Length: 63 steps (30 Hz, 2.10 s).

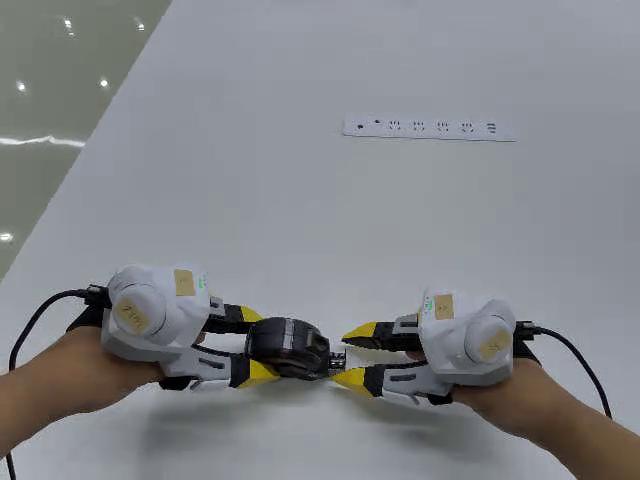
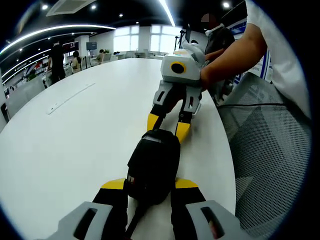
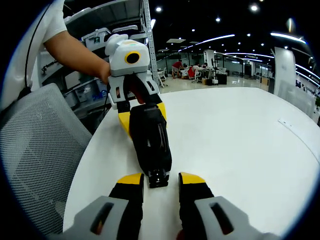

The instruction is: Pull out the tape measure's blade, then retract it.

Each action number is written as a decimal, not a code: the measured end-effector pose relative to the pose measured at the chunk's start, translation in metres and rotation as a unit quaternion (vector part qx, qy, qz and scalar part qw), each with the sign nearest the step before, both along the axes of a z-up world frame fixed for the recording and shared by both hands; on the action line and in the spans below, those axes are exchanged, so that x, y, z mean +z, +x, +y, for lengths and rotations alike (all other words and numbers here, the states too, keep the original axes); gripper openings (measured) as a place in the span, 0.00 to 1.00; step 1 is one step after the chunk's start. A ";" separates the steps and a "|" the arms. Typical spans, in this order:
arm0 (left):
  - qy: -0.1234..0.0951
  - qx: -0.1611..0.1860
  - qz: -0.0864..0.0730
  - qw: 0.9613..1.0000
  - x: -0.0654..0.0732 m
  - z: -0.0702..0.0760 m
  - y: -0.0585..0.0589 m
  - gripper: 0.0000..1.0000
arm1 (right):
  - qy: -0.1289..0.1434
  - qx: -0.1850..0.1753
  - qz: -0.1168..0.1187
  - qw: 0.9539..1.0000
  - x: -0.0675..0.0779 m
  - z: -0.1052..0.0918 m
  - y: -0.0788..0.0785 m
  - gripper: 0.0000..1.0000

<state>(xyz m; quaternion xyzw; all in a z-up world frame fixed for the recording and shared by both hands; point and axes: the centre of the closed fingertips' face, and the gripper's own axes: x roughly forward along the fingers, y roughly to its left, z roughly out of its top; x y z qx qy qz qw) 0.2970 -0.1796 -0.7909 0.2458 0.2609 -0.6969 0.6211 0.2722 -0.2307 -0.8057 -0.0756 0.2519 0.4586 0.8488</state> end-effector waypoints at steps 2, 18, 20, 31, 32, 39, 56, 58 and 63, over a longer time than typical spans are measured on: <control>0.001 0.000 0.000 1.000 0.000 0.000 0.000 0.30 | -0.002 0.004 -0.005 1.000 -0.001 0.001 0.001 0.25; 0.010 -0.009 -0.005 1.000 -0.001 0.001 -0.001 0.30 | -0.006 0.020 -0.010 1.000 -0.009 0.007 -0.001 0.15; 0.010 -0.009 -0.005 1.000 -0.001 0.001 -0.001 0.30 | -0.005 0.021 -0.010 1.000 -0.008 0.007 -0.001 0.15; 0.012 -0.013 -0.005 1.000 -0.001 0.001 -0.001 0.30 | 0.000 0.032 -0.015 0.999 -0.009 0.007 -0.001 0.15; 0.012 -0.013 -0.006 1.000 -0.001 0.001 -0.001 0.30 | 0.001 0.034 -0.015 0.999 -0.009 0.007 -0.001 0.15; 0.016 -0.020 -0.018 1.000 -0.001 0.001 -0.001 0.29 | -0.002 0.062 -0.011 0.998 -0.010 0.010 -0.003 0.15; 0.027 -0.028 -0.025 0.999 -0.001 0.002 0.000 0.28 | -0.002 0.067 -0.019 0.998 -0.009 0.010 -0.003 0.12; 0.029 -0.029 -0.027 0.999 -0.001 0.002 -0.001 0.28 | -0.003 0.067 -0.019 0.998 -0.009 0.010 -0.003 0.12; 0.030 -0.031 -0.030 0.999 -0.002 0.002 -0.001 0.28 | -0.008 0.068 -0.018 0.998 -0.010 0.009 -0.004 0.12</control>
